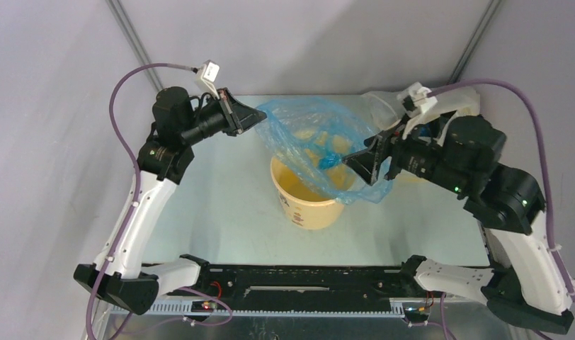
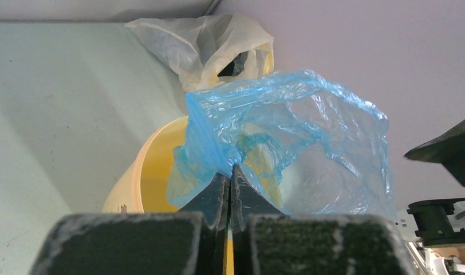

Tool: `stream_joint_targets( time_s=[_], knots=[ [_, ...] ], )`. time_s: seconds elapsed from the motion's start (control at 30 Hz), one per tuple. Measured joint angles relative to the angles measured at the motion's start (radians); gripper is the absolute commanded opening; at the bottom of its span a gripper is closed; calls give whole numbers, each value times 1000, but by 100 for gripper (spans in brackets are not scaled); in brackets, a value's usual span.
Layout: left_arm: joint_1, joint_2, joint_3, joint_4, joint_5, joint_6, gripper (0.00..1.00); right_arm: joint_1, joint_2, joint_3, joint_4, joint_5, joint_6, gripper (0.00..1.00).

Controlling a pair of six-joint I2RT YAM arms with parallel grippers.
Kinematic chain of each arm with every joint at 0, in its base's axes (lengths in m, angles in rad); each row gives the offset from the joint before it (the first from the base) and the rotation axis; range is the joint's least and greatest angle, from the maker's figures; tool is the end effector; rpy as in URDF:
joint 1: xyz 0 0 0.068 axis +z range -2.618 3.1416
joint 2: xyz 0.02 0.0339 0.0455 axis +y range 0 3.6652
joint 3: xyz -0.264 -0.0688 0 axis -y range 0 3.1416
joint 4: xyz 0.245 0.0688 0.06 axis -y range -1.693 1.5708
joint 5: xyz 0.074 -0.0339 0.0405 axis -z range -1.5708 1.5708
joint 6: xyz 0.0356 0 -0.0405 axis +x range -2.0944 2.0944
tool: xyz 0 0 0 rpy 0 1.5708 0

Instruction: Put the trash bags into the trash bin

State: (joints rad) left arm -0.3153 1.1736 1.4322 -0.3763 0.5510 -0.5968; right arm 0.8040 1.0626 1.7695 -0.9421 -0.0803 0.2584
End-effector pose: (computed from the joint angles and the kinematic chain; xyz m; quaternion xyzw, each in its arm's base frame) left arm 0.2252 -0.0931 0.4654 0.0780 0.7375 -0.4641 0.4844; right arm 0.0988 0.1066 0.5234 -0.2353 0.7488 0.3406 0.5175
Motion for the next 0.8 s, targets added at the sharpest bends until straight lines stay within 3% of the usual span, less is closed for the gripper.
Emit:
stream_joint_targets(
  time_s=[0.1,0.27,0.37,0.63,0.8],
  knots=[
    [0,-17,-24,-2,1,5,0,0,-37,0,20,37,11,90],
    [0,-26,-34,-7,2,6,0,1,-69,0,-36,146,16,89],
    [0,-29,-34,-8,3,6,0,10,-77,-22,-91,218,20,74],
    [0,-60,-34,-35,0,30,0,13,-43,-135,-186,282,28,0],
    [9,-87,-34,-76,-23,57,0,13,3,-151,-150,234,25,0]
  ],
)
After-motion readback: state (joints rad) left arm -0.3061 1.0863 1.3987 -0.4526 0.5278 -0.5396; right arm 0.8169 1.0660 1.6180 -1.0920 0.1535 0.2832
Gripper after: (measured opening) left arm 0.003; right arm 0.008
